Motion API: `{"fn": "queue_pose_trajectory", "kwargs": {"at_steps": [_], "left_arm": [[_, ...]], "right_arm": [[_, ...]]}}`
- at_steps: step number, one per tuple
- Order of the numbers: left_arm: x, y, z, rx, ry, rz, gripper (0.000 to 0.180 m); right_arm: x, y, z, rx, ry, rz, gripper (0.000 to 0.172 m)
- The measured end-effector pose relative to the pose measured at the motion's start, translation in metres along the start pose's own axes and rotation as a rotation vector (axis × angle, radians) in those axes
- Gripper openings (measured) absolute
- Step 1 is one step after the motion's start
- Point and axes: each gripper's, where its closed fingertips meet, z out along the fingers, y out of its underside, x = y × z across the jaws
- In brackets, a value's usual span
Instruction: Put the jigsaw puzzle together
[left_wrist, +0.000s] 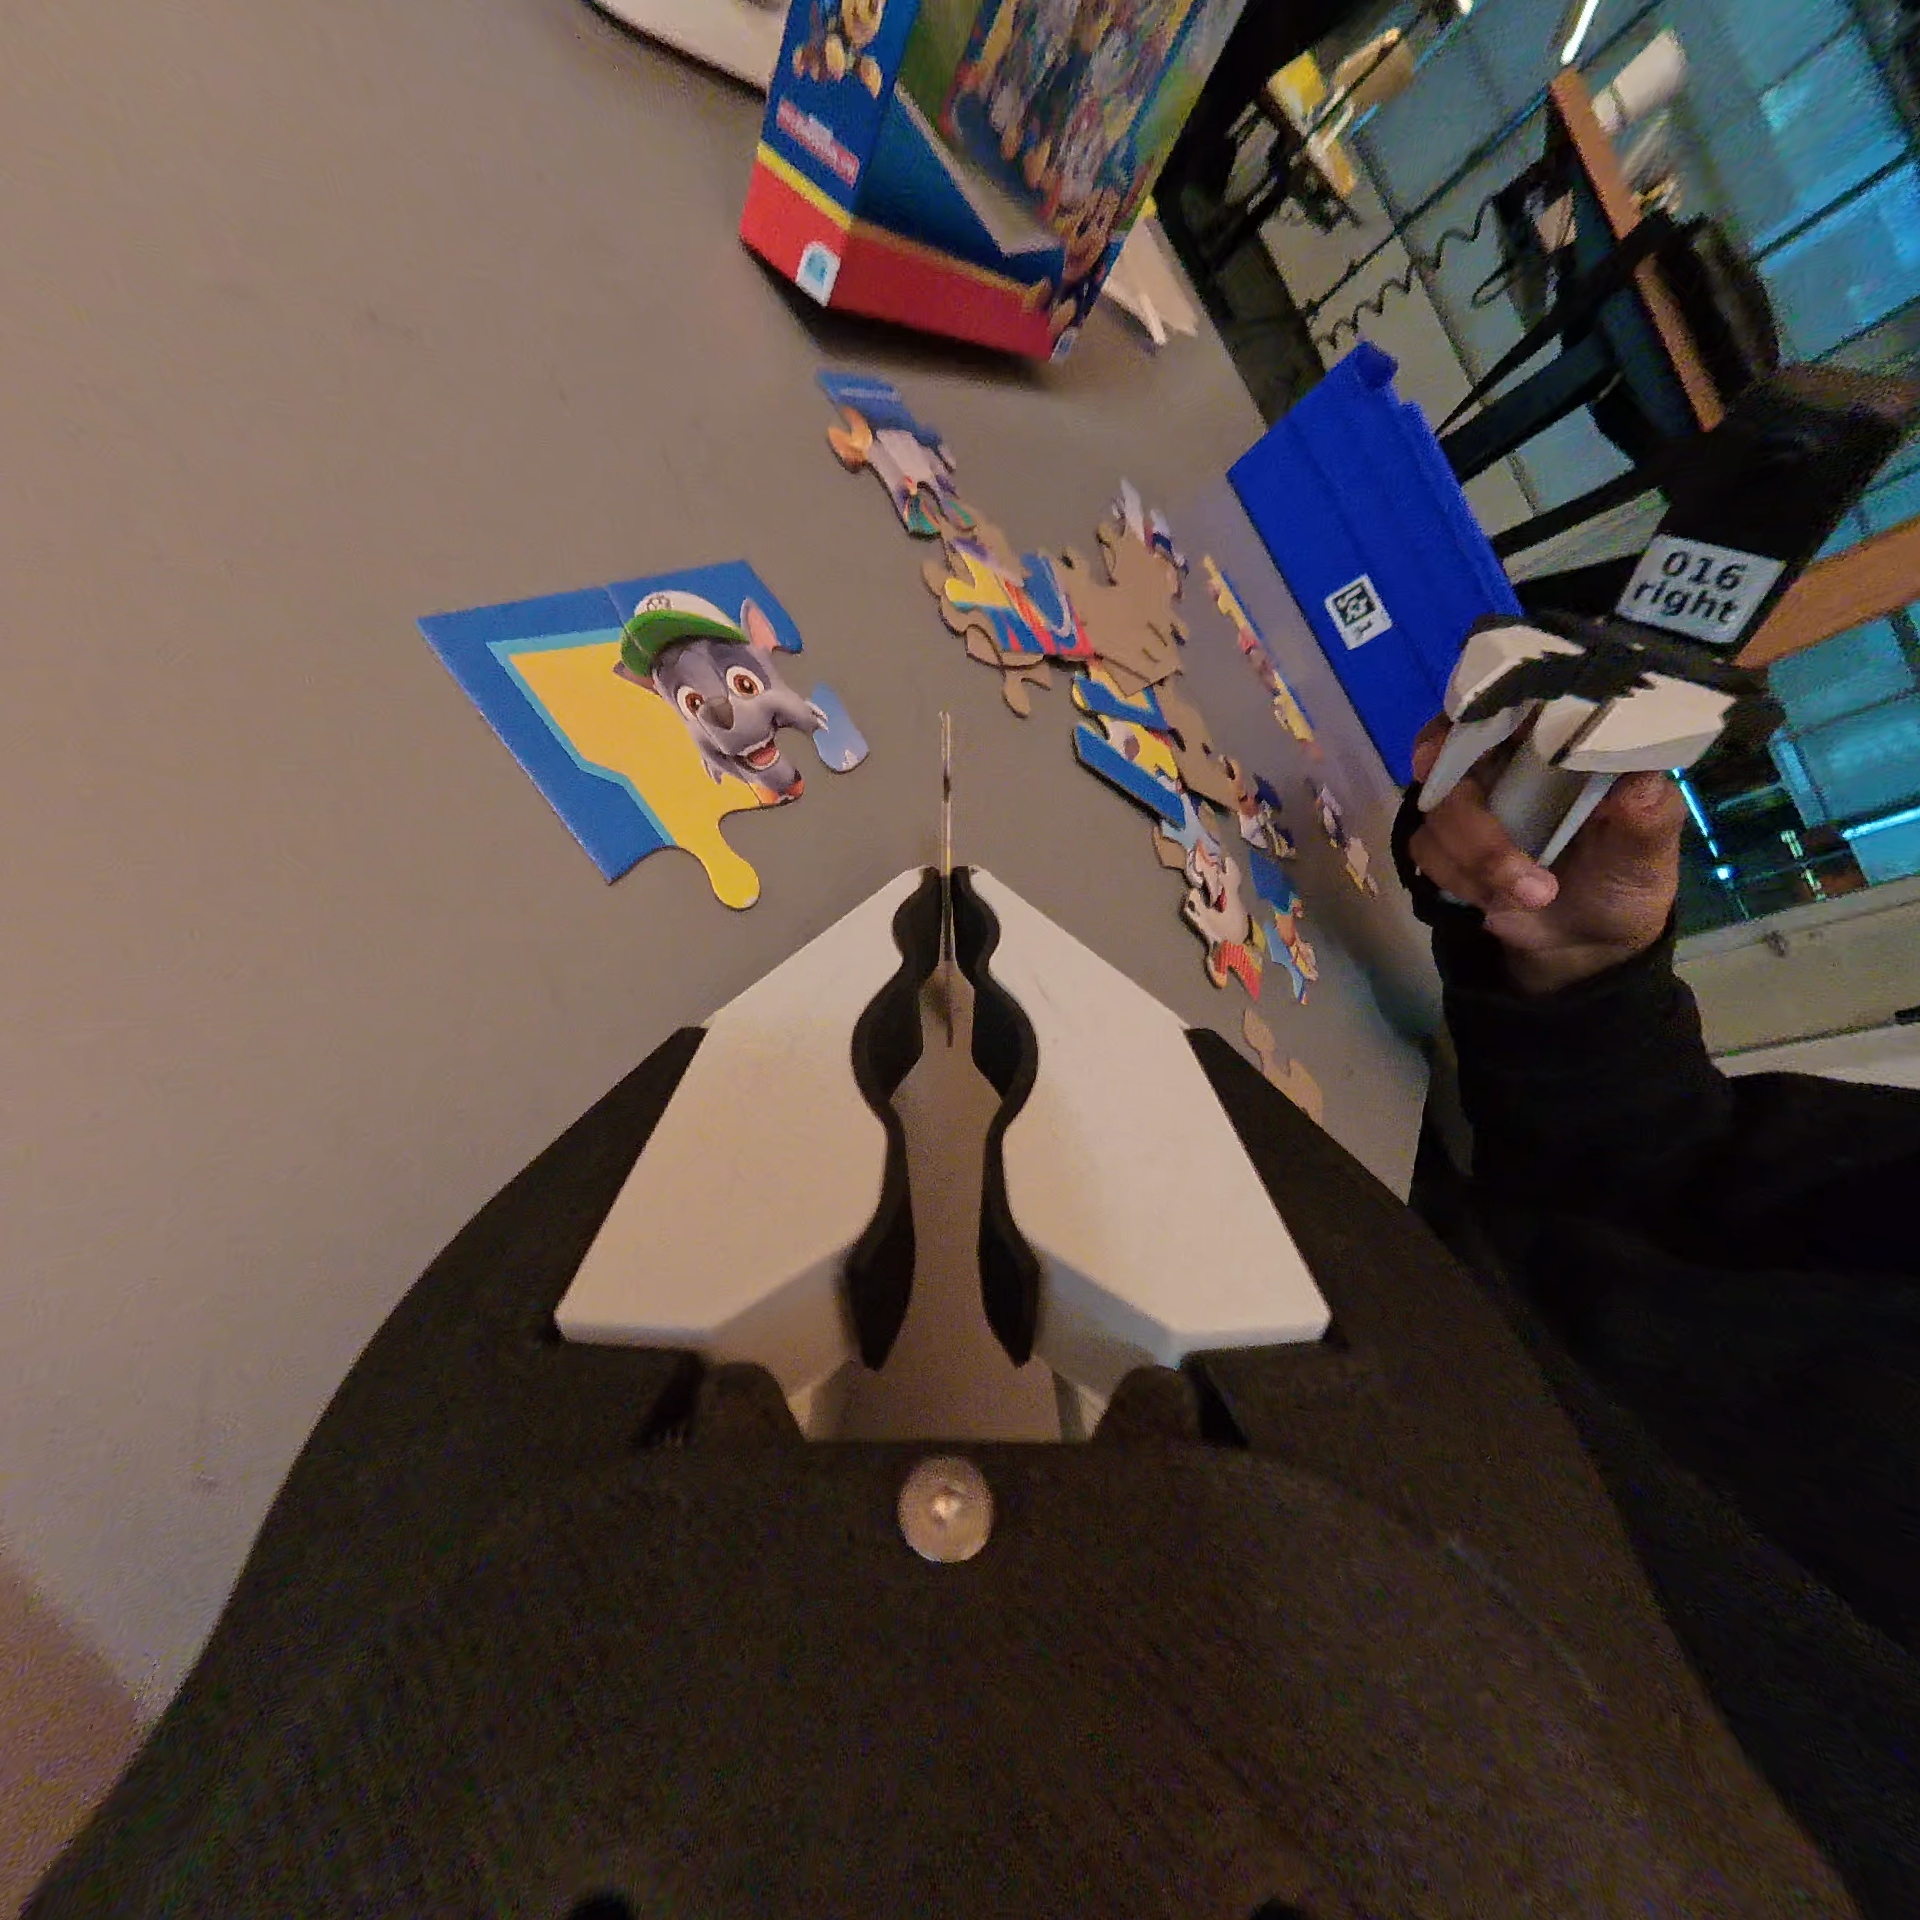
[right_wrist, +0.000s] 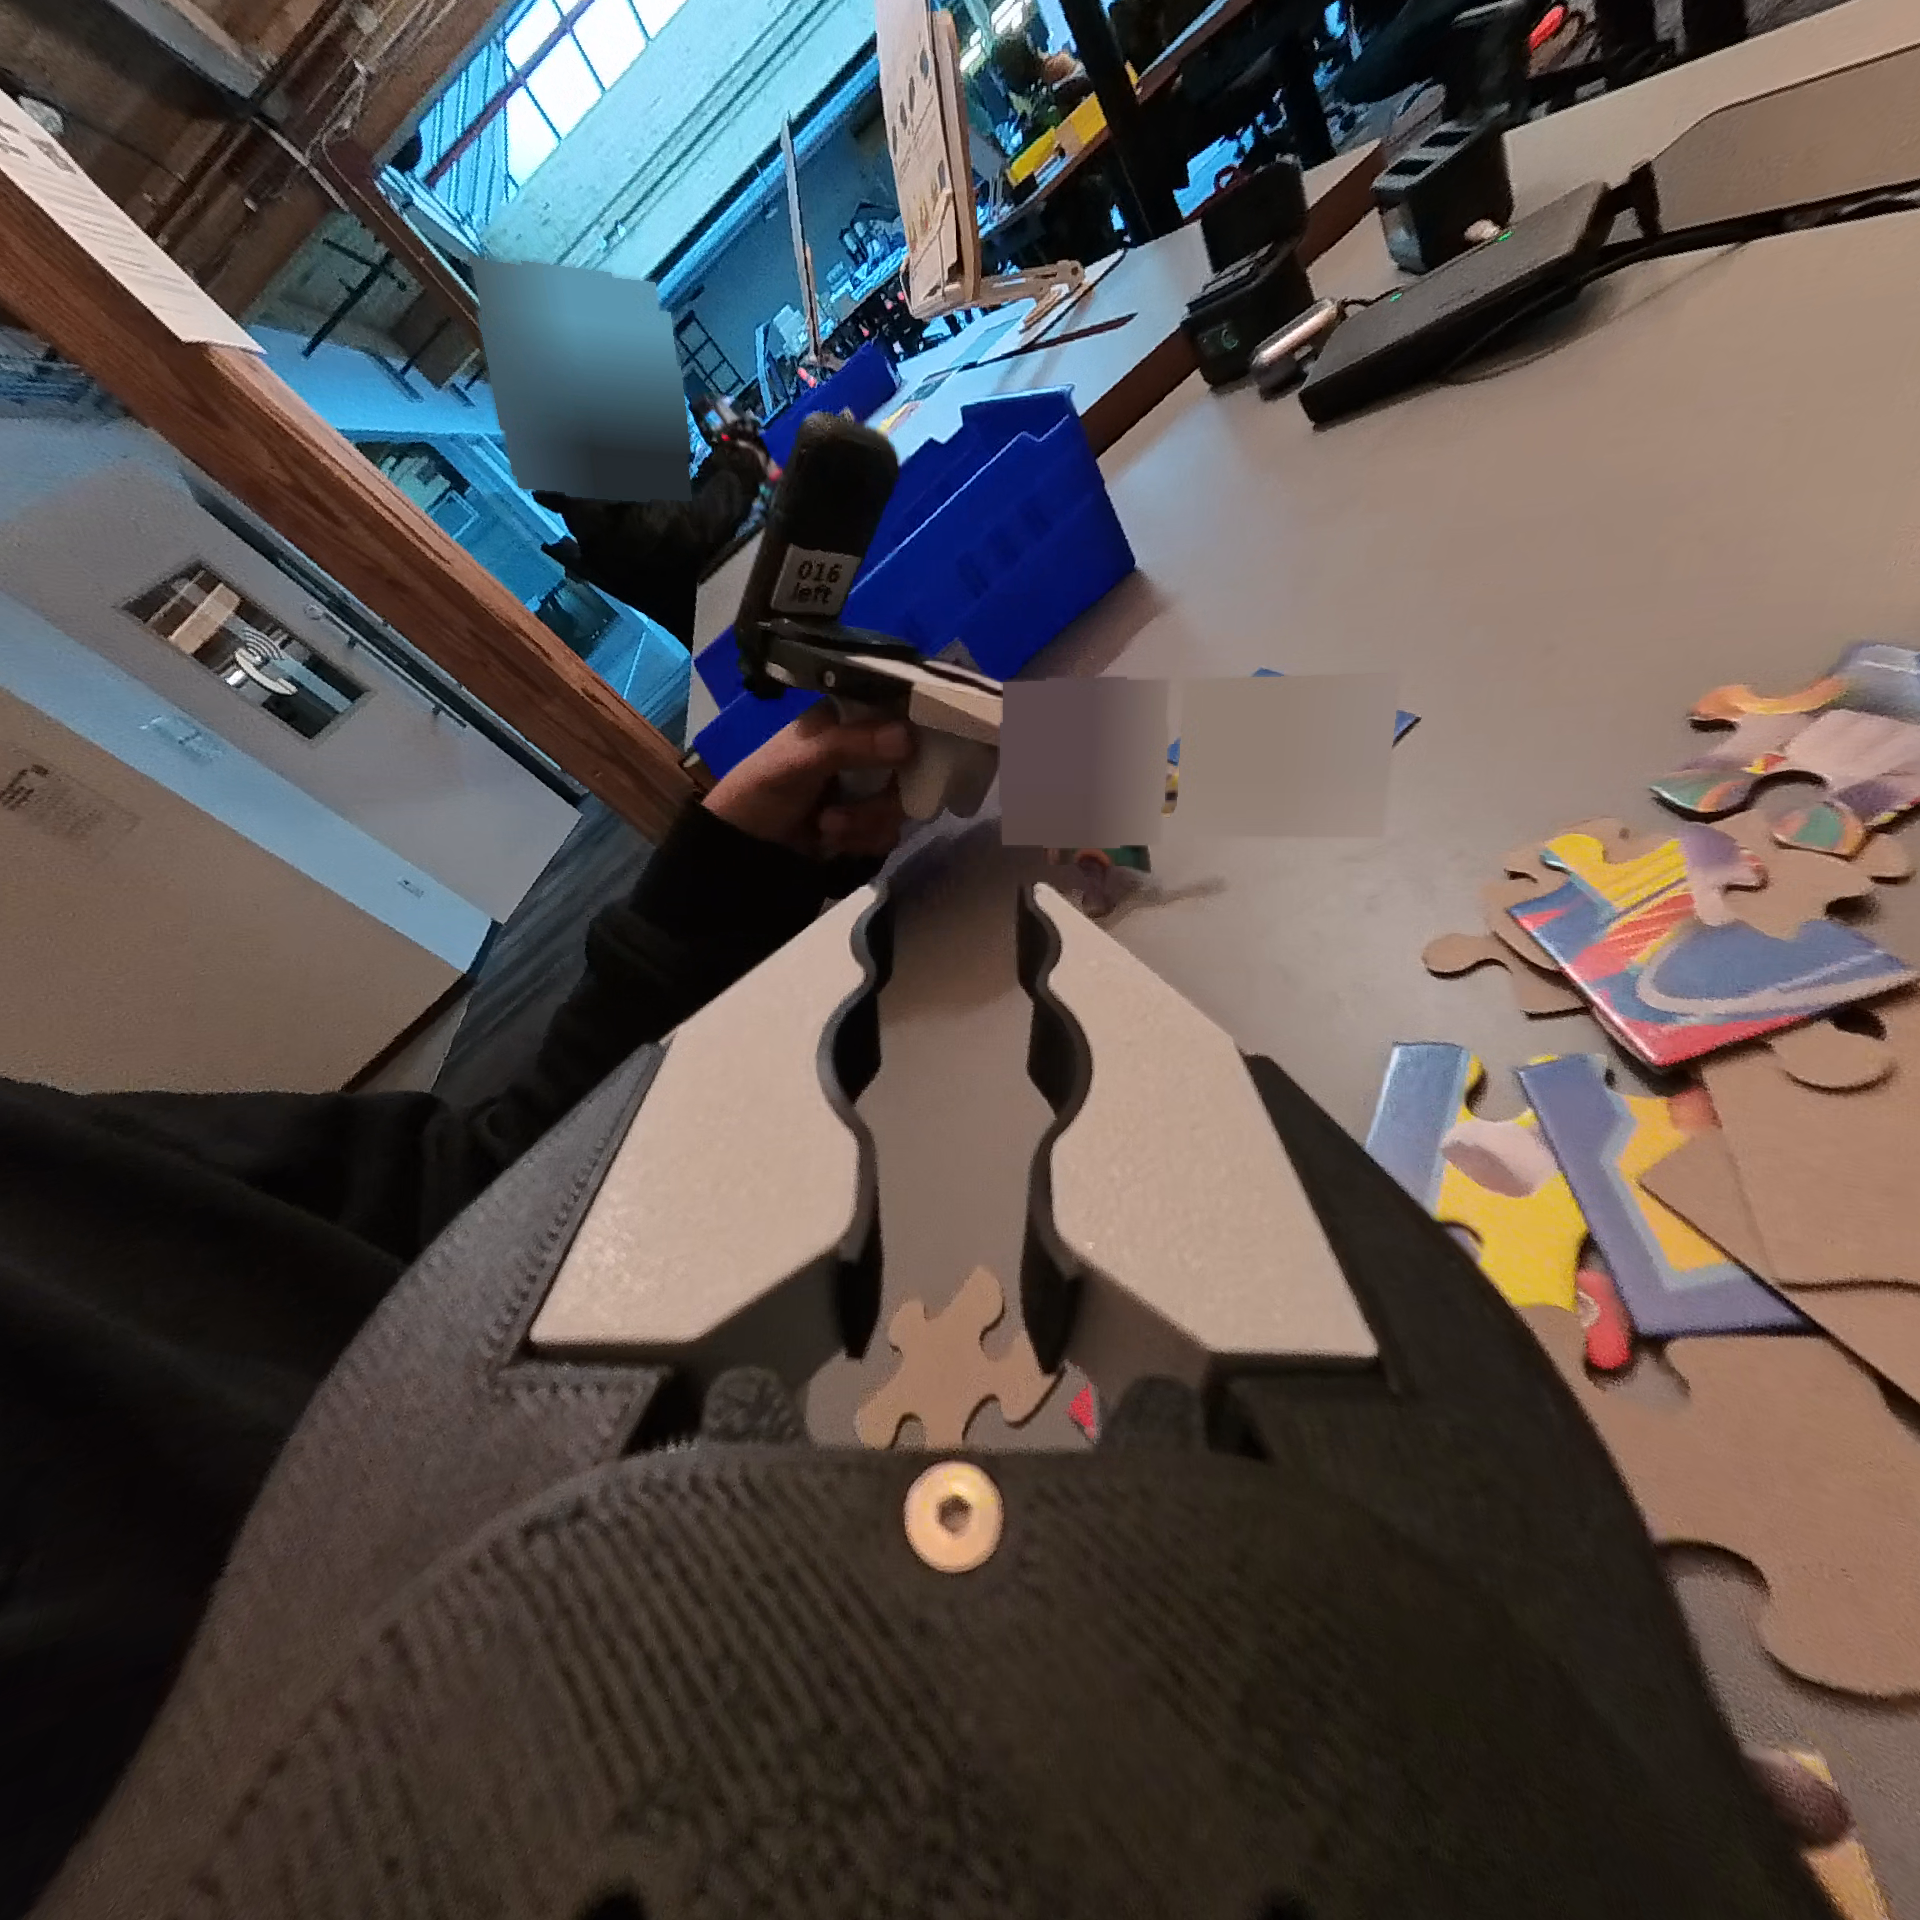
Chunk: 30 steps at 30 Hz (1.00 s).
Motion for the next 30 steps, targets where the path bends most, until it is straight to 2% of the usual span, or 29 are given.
{"fn": "queue_pose_trajectory", "kwargs": {"at_steps": [8,19,23,30], "left_arm": [[-0.007,0.003,0.005,-0.025,0.000,-0.011,0.001],[-0.007,0.013,0.002,-0.083,0.007,-0.038,0.002],[-0.029,0.031,0.003,-0.186,-0.126,-0.030,0.013],[-0.034,0.018,-0.001,-0.118,-0.176,0.007,0.014]], "right_arm": [[0.003,0.010,0.015,-0.052,0.028,-0.038,0.022],[0.003,0.012,0.011,-0.035,0.017,-0.016,0.022],[0.002,0.014,0.011,-0.035,0.013,-0.009,0.022],[-0.003,0.021,0.019,-0.065,0.013,-0.032,0.023]]}}
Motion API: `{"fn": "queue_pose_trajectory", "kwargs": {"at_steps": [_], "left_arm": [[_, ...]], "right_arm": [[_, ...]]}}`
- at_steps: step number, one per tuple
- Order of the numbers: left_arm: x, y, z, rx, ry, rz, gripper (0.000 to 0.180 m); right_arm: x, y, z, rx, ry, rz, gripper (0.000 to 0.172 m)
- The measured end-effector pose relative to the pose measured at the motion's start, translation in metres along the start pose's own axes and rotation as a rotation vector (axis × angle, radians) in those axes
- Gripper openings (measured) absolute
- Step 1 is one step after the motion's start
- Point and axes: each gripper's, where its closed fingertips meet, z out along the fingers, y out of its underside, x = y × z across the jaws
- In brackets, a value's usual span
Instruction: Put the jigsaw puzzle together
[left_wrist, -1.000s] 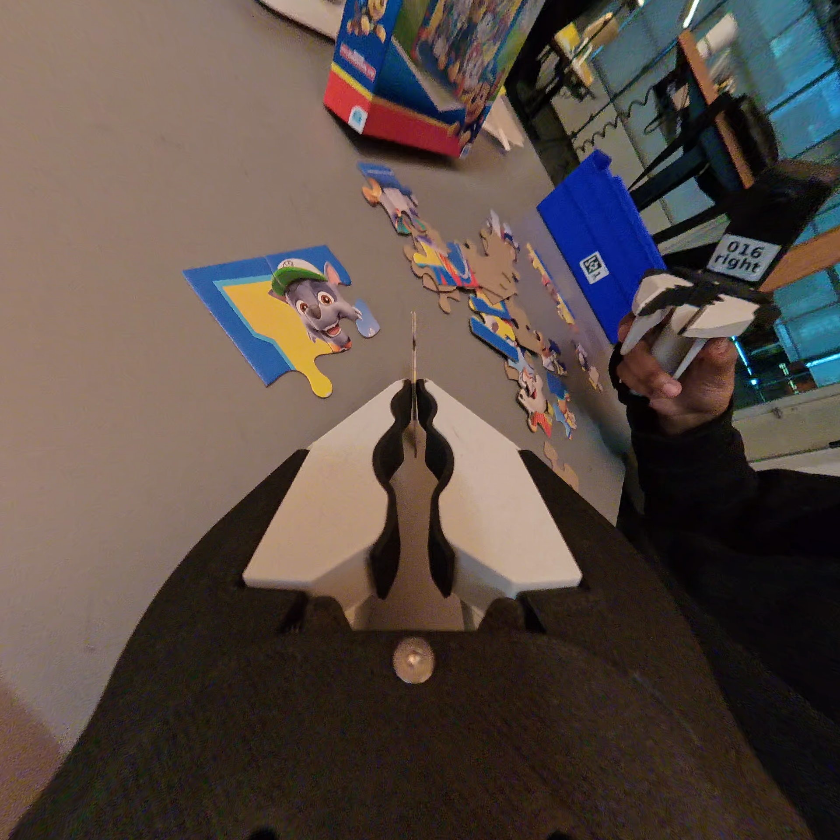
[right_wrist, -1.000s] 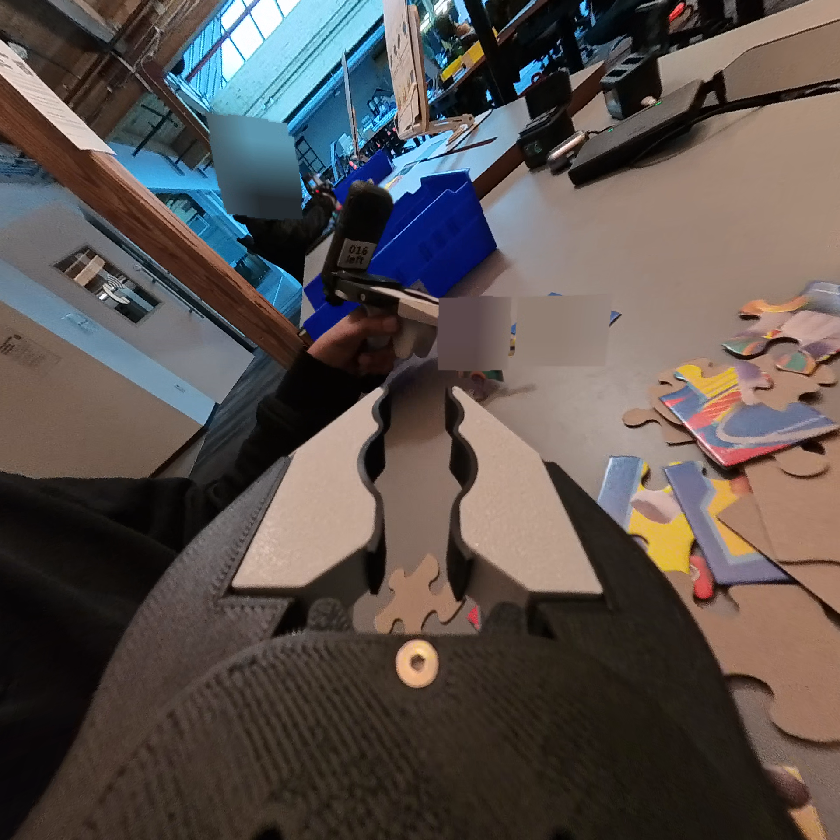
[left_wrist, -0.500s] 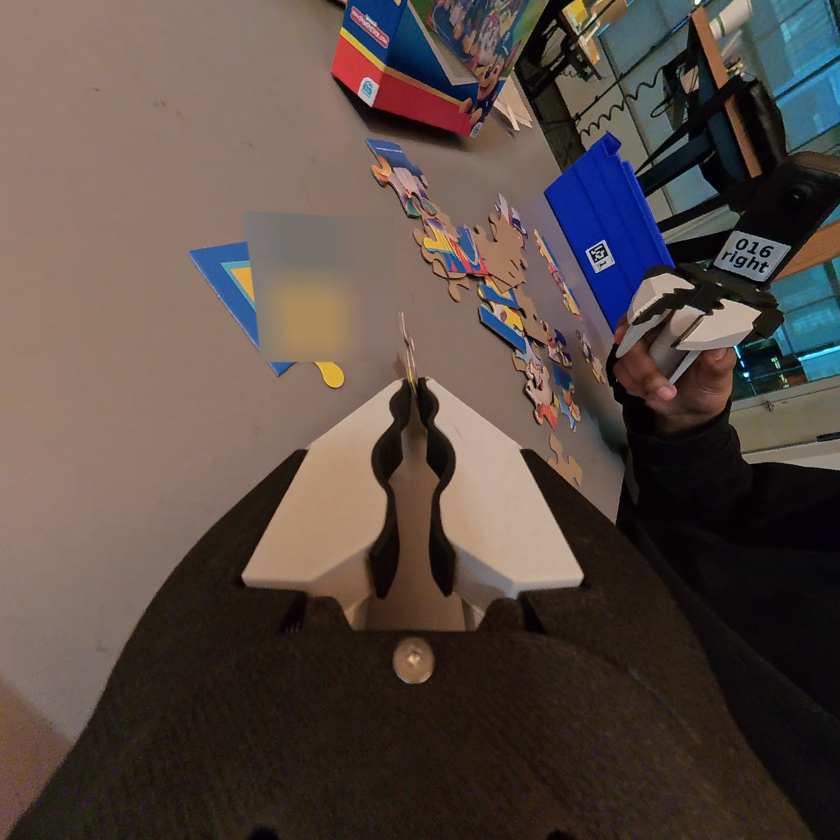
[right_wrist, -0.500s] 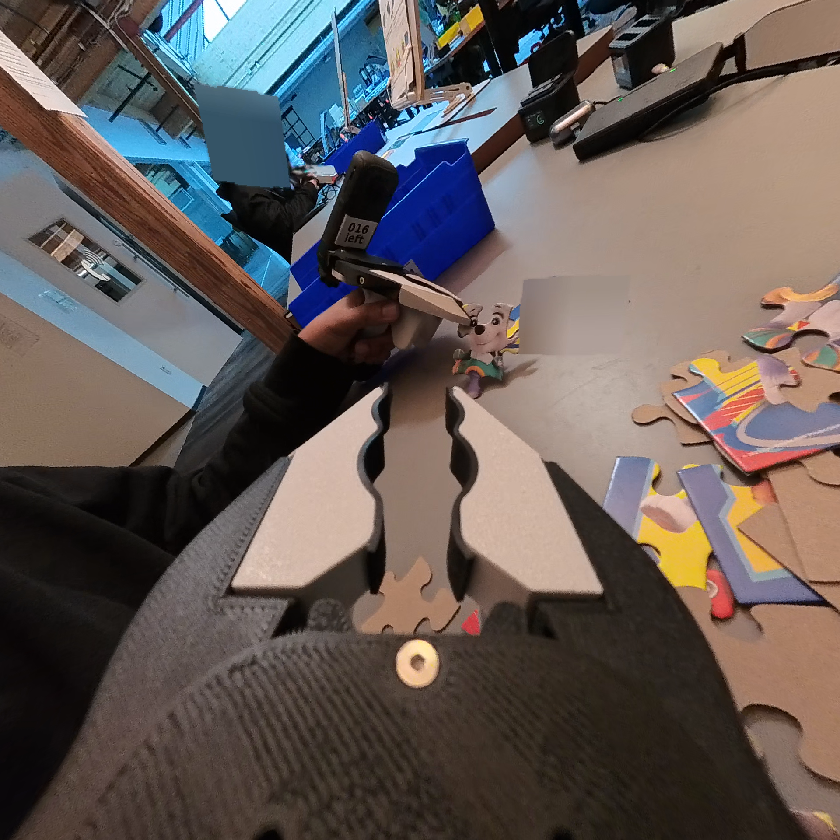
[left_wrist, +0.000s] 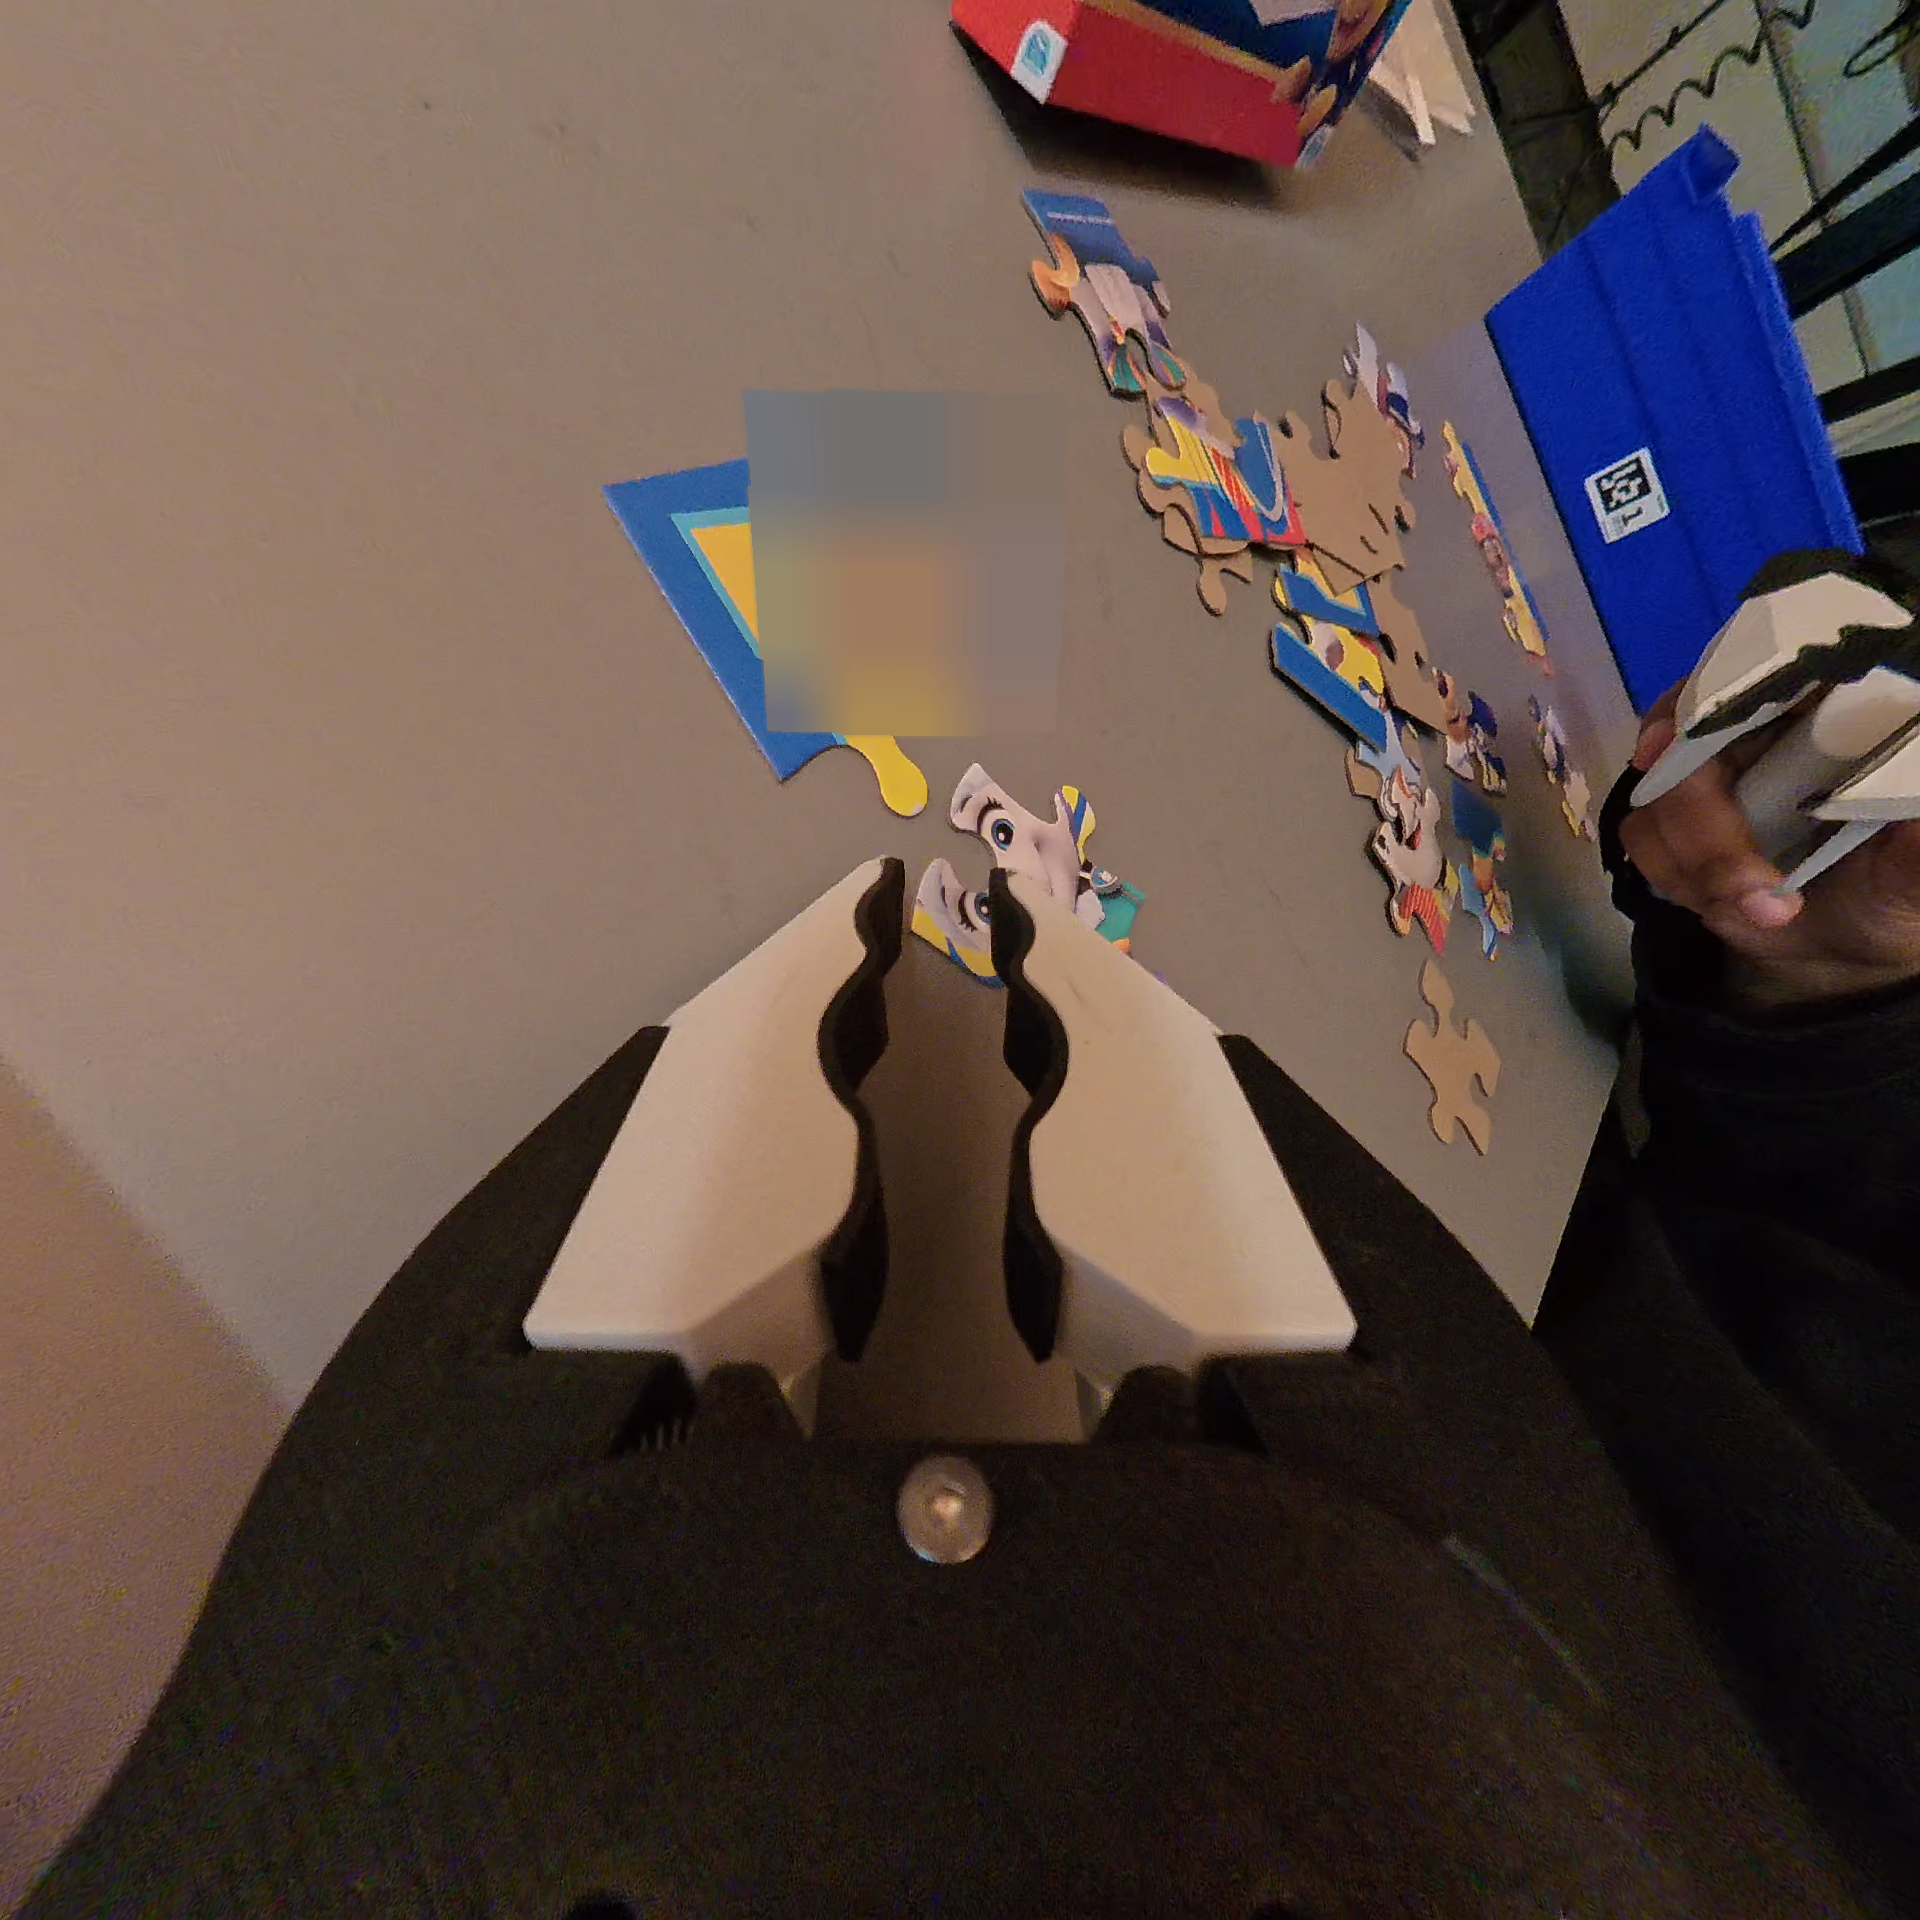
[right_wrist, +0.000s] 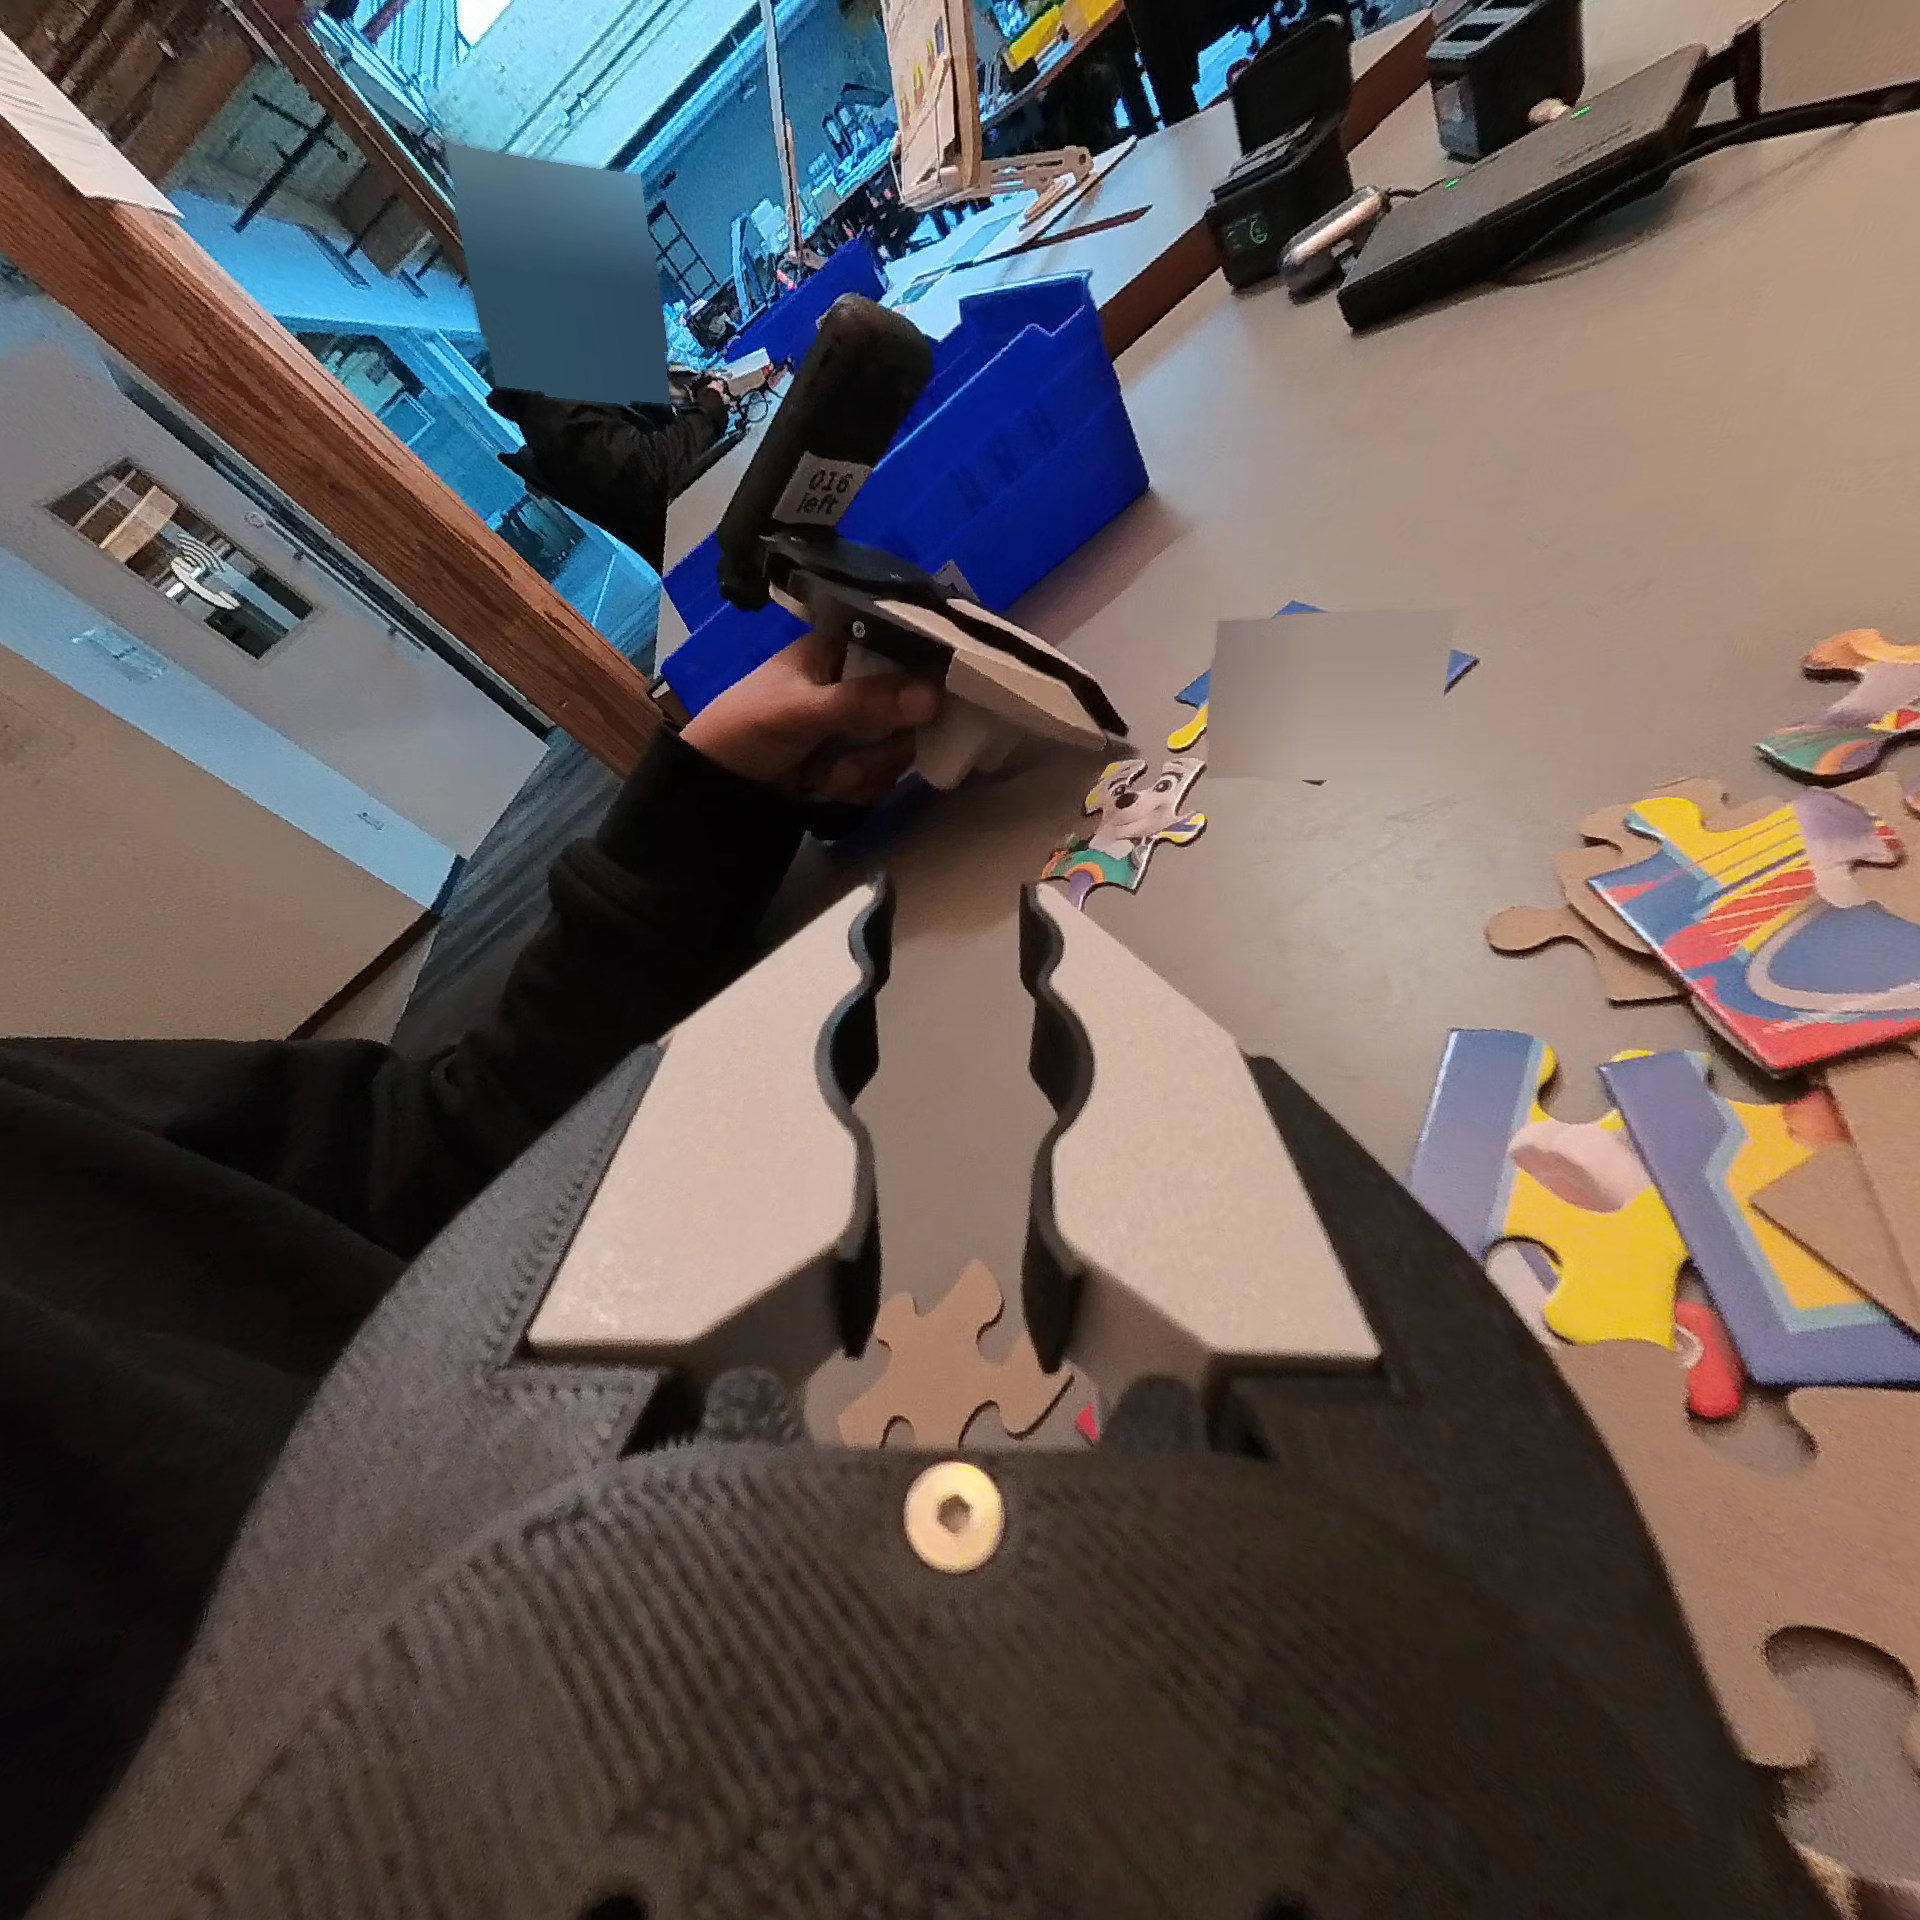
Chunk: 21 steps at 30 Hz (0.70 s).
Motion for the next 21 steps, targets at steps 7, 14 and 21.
{"fn": "queue_pose_trajectory", "kwargs": {"at_steps": [7,14,21], "left_arm": [[0.006,-0.006,-0.006,0.027,0.005,0.022,0.014],[0.005,0.007,0.000,-0.073,-0.083,0.117,0.020],[0.007,0.005,-0.003,-0.075,-0.113,0.136,0.020]], "right_arm": [[-0.002,0.005,0.006,-0.029,0.016,-0.030,0.023],[-0.005,0.006,0.008,-0.035,0.023,-0.051,0.023],[-0.004,0.005,0.004,-0.025,0.033,-0.053,0.024]]}}
